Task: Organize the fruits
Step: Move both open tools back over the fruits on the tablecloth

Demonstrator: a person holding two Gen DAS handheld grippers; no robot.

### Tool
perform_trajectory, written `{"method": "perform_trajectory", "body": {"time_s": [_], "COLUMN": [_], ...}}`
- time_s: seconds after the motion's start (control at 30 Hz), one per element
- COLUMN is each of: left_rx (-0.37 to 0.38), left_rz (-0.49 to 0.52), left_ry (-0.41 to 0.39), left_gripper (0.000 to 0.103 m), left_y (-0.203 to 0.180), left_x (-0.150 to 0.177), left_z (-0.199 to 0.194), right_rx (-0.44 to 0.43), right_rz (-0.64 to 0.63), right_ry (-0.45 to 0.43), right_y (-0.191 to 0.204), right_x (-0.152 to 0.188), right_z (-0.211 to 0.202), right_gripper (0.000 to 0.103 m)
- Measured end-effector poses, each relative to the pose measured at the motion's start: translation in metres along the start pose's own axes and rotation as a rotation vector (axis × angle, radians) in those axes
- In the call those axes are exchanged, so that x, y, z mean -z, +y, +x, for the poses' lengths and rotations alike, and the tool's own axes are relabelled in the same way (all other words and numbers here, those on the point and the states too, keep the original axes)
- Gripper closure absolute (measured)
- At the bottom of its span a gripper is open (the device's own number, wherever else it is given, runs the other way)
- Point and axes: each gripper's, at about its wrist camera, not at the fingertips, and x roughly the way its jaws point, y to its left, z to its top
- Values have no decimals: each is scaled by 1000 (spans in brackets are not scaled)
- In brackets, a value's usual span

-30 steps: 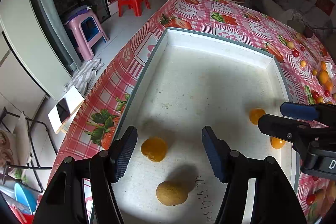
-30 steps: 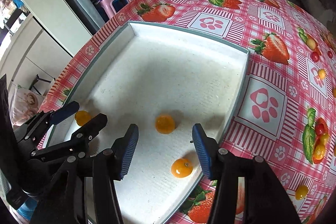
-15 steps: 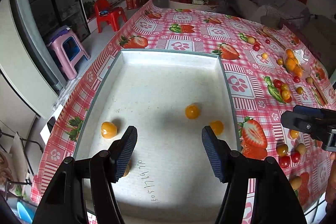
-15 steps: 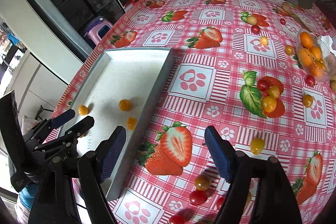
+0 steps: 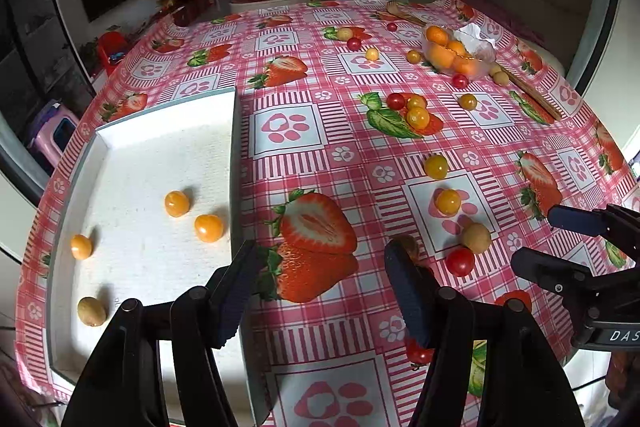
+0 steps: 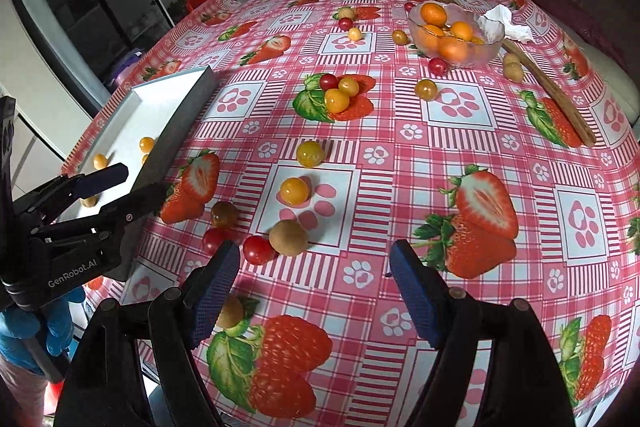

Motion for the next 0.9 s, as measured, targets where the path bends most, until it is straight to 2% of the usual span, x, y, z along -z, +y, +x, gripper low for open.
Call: {"method": "perform_trajectory", "body": {"time_s": [0.17,0.3,0.5,0.7,0.9], "left_rx": [25,41,21,31,12], "left_rz": [24,39,71,117,90], "left_ry": [48,56,67,72,102], "left_gripper": [38,38,38,38,37], "left_y": [-19,-28,-36,-48,-44], "left_x": [3,-1,-5,3,2], "left_z": [17,23,27,24,42], "right_rx": [40,58,66,61,56], "right_rz": [-6,-6,-16,-24,-33], "right_ry": [-4,-4,-6,-10,-12], "right_y": [-10,-16,-17,-17,-16], "right_x": [20,26,30,34,34], "right_z": [1,2,3,2,5], "right_gripper": [23,23,23,23,23]}}
